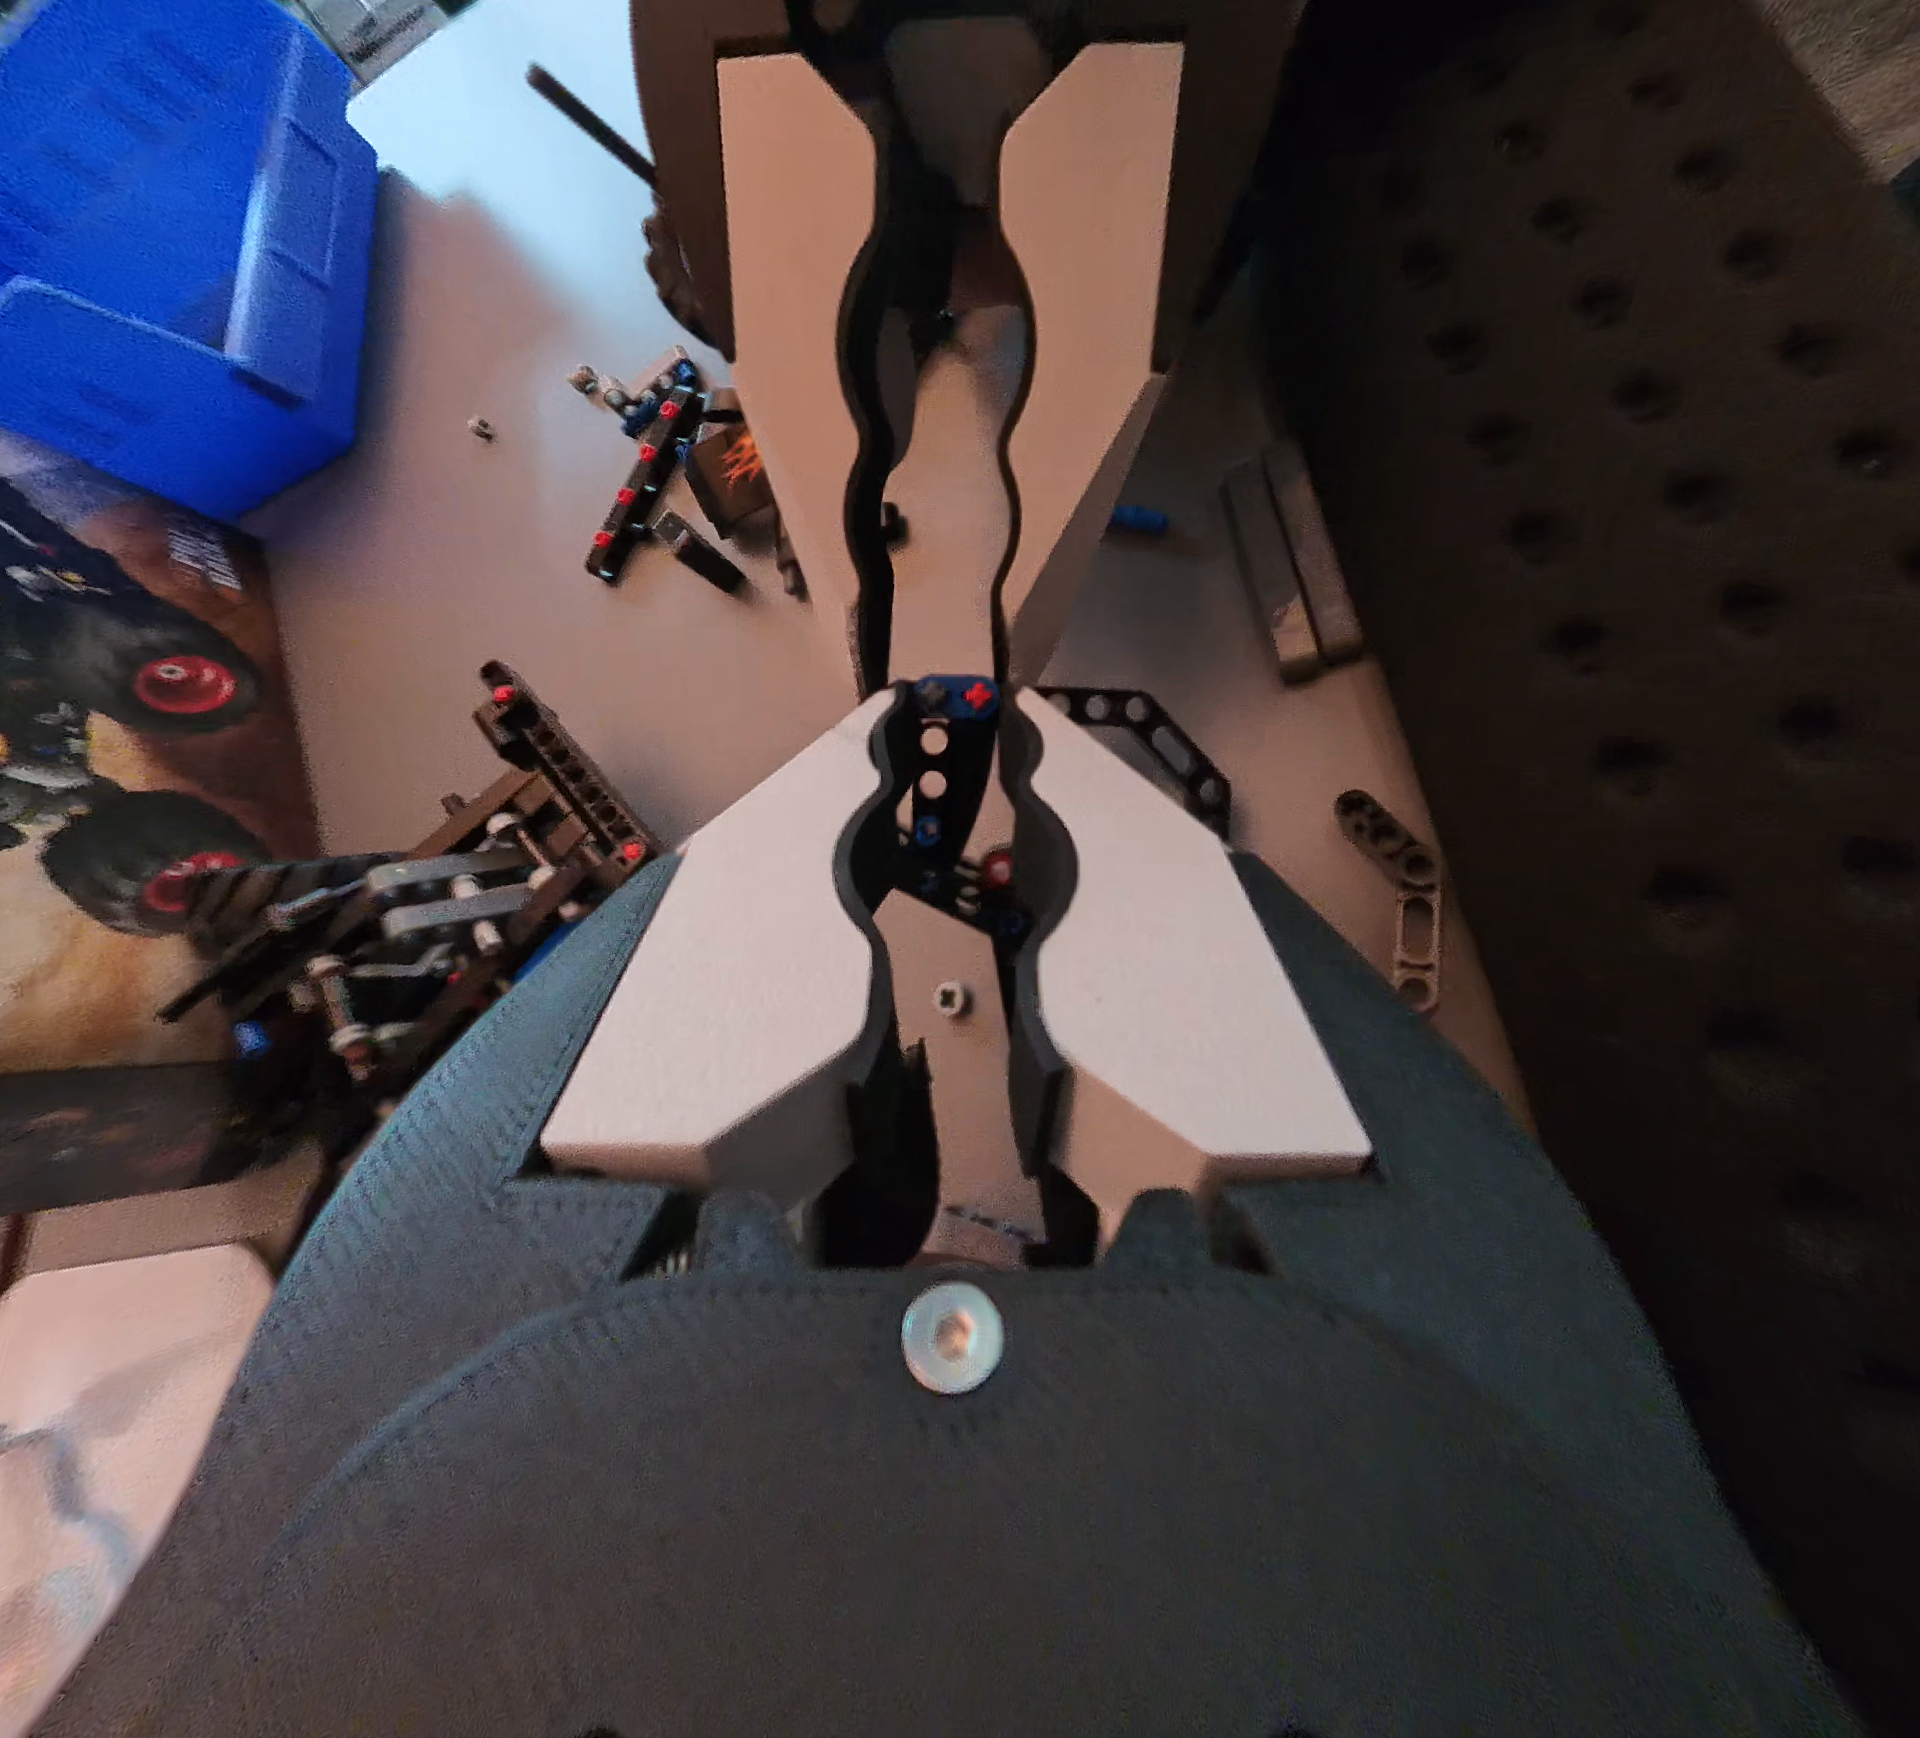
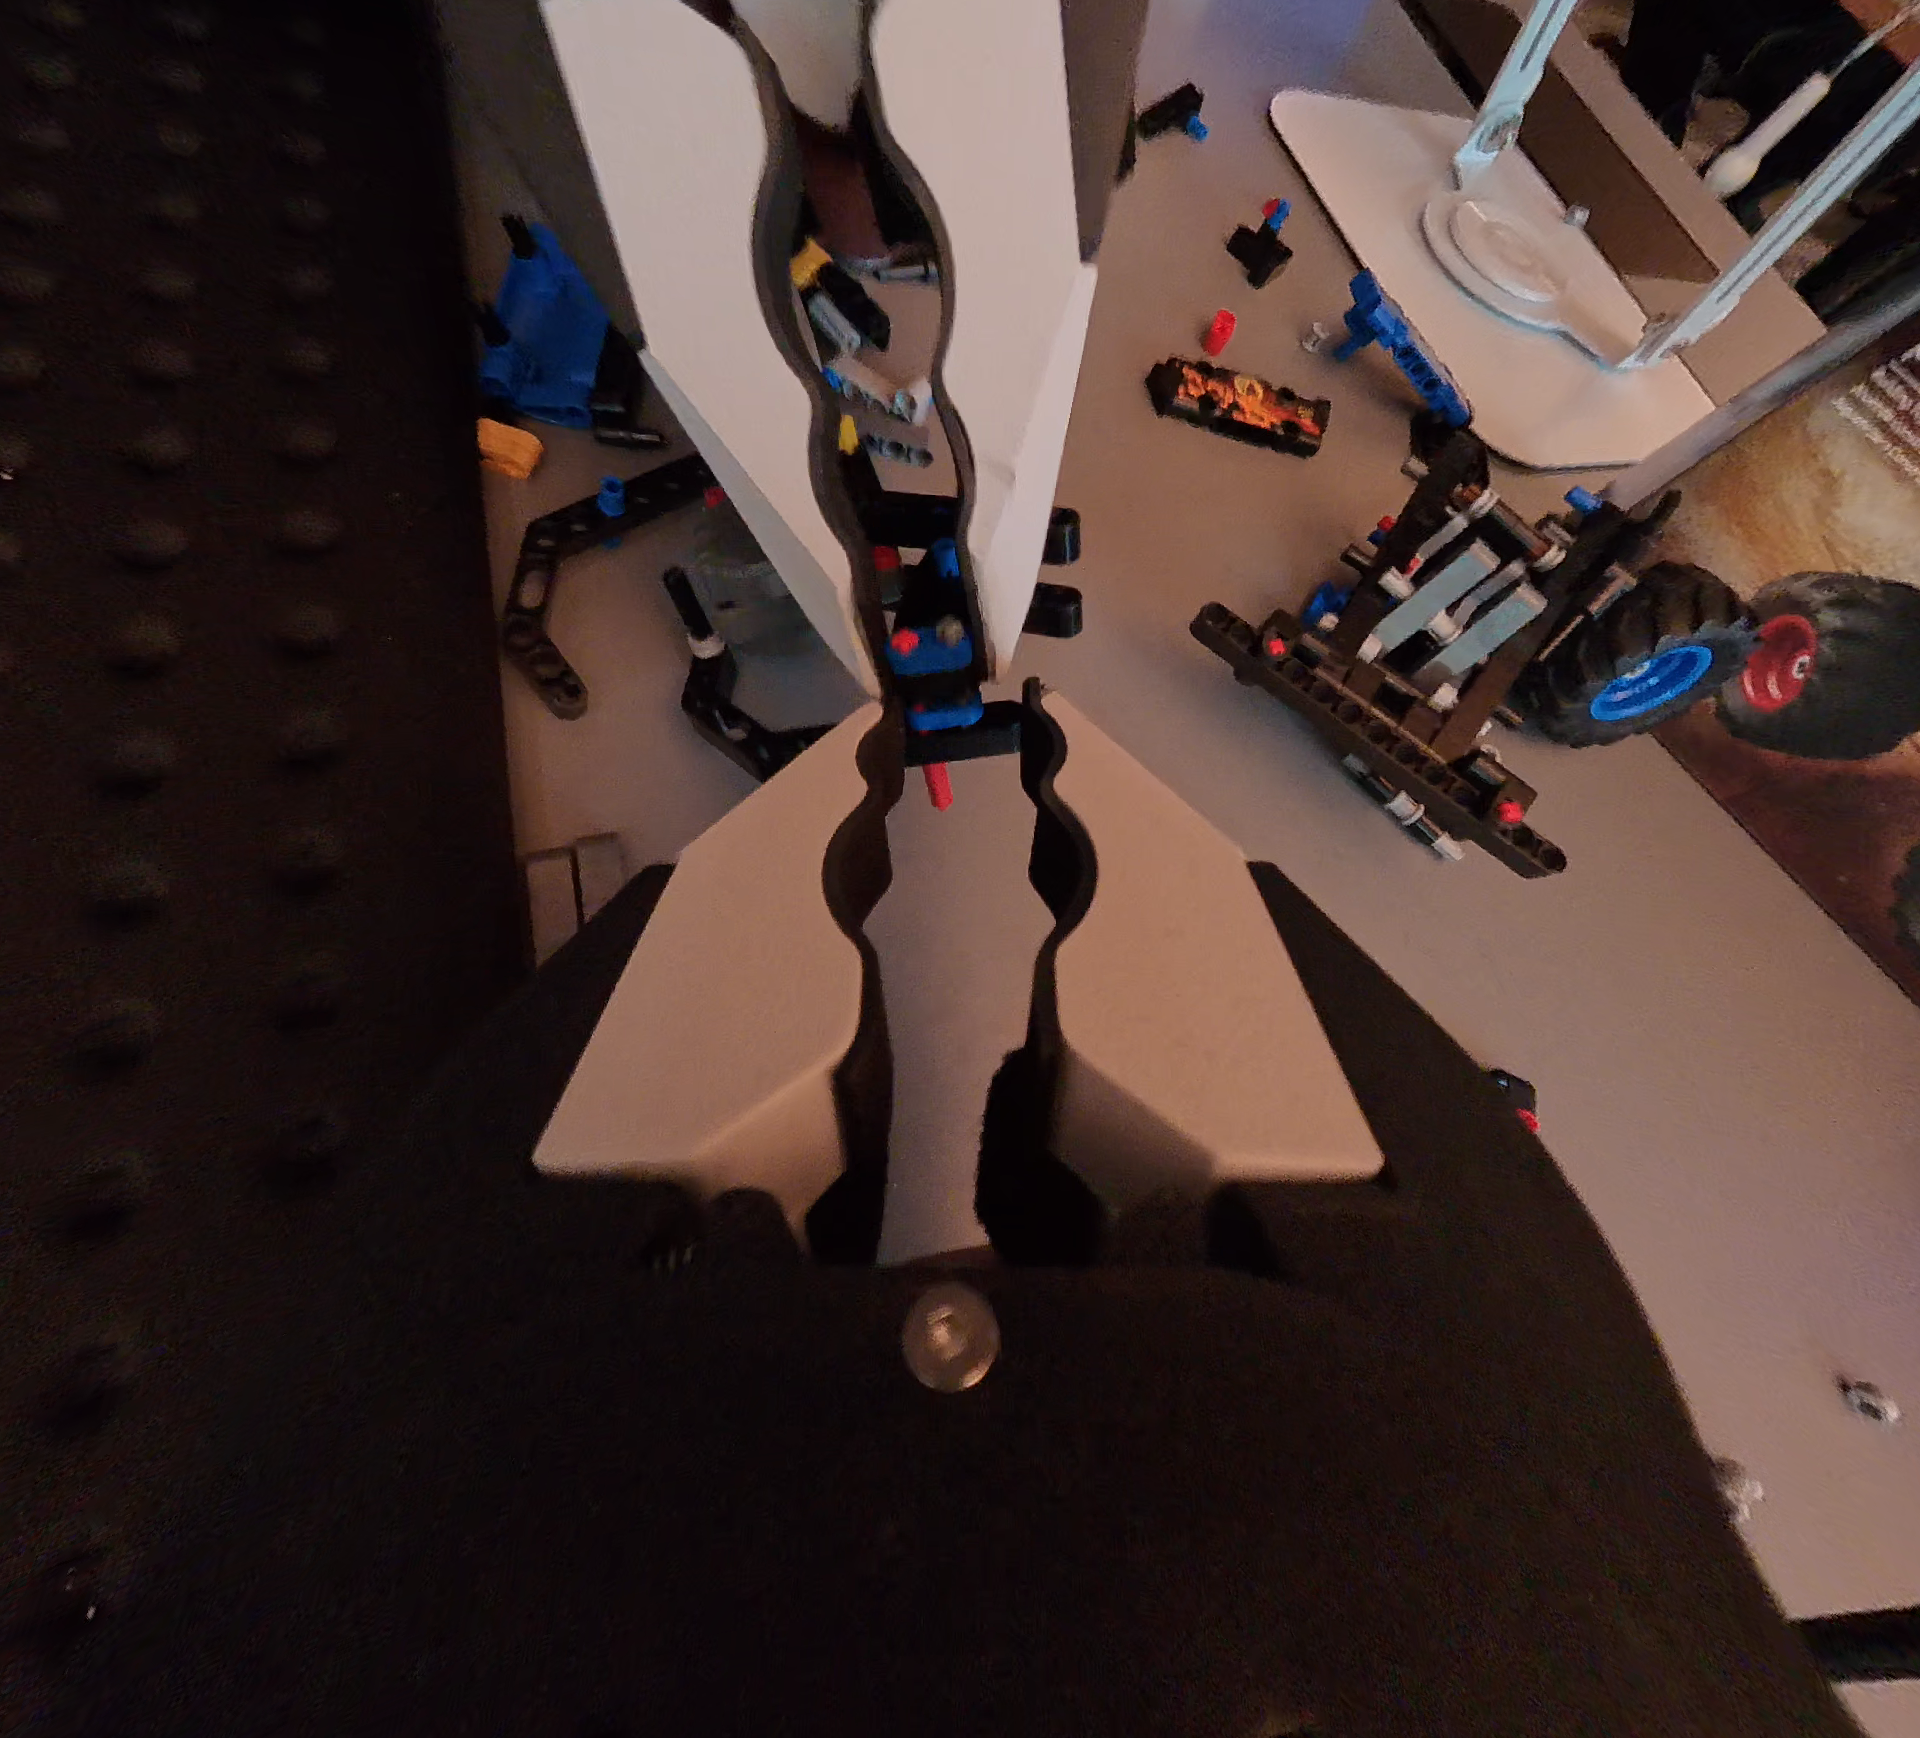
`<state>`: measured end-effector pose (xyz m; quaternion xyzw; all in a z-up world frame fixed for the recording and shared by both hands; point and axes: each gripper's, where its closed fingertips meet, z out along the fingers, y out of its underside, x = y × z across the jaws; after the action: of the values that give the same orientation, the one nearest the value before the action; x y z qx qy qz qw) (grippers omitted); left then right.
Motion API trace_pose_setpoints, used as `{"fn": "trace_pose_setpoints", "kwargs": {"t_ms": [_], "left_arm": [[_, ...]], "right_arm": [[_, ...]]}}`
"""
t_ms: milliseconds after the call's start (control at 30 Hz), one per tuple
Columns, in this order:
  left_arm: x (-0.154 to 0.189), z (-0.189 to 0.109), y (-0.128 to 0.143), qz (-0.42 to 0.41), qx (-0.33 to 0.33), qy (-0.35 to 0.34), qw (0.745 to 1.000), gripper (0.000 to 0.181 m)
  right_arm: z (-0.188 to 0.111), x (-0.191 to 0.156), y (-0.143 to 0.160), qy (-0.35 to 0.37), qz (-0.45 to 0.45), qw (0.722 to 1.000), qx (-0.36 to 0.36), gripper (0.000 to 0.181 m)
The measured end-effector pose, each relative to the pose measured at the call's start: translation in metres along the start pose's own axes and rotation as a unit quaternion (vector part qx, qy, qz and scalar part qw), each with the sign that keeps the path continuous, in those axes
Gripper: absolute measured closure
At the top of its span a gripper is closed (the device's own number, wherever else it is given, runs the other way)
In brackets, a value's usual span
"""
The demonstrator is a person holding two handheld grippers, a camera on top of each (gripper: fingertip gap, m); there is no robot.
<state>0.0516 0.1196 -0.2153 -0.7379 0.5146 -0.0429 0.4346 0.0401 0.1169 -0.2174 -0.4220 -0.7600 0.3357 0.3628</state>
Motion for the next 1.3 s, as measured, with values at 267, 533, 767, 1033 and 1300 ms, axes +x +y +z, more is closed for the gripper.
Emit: {"fn": "trace_pose_setpoints", "kwargs": {"t_ms": [267,533,767,1033,1300], "left_arm": [[-0.001,0.002,-0.006,-0.061,0.060,-0.020,0.996,0.171],[-0.010,-0.001,-0.015,-0.096,0.092,-0.055,0.990,0.172],[0.008,-0.004,-0.047,0.049,0.105,-0.133,0.984,0.181],[-0.026,-0.037,-0.029,0.021,0.082,-0.168,0.982,0.181],[-0.093,-0.108,0.038,-0.106,0.035,-0.262,0.959,0.168]], "right_arm": [[-0.002,0.001,0.001,-0.009,0.027,1.000,0.009,0.162],[-0.005,0.009,-0.001,0.011,0.043,0.999,0.024,0.161],[0.005,0.006,0.020,0.019,0.047,0.998,-0.047,0.181],[0.020,0.000,0.026,0.006,0.030,0.997,-0.071,0.181],[0.008,0.008,0.013,0.013,0.041,0.999,-0.020,0.181]]}}
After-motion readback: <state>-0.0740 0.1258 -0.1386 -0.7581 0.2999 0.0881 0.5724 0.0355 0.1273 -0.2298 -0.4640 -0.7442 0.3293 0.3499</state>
